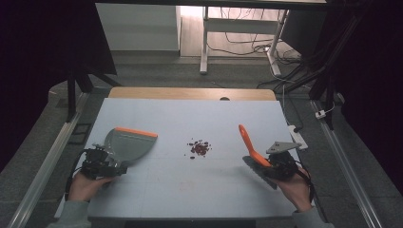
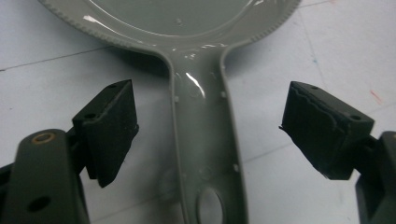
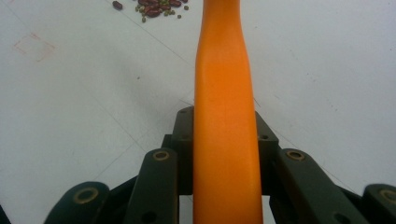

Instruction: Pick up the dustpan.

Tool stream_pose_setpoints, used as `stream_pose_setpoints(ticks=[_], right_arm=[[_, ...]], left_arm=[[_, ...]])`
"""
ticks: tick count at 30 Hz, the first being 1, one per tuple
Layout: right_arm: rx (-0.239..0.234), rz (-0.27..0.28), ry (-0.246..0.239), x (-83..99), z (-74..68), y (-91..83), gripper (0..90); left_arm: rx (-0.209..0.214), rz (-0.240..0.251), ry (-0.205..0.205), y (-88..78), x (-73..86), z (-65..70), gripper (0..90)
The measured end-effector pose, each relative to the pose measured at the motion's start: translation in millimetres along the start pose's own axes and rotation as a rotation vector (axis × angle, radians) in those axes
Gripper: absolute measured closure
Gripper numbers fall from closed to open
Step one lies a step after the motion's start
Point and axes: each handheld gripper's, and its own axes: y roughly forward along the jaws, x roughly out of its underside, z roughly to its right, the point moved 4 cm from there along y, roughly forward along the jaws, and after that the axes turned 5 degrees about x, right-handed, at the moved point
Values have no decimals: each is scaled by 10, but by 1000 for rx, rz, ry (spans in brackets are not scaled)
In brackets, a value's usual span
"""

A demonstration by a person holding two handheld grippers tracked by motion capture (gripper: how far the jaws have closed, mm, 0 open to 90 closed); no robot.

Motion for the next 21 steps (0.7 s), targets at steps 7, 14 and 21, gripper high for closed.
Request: stream_pose_setpoints(ticks=[7,14,21], right_arm=[[7,-6,1,7,4,14,705],[10,-3,3,2,0,5,705],[11,-10,3,7,-2,28,705]], left_arm=[[-11,6,-14,70,-4,-51,260],[-18,2,-15,109,-3,-61,333],[-28,3,-18,151,-25,-76,392]])
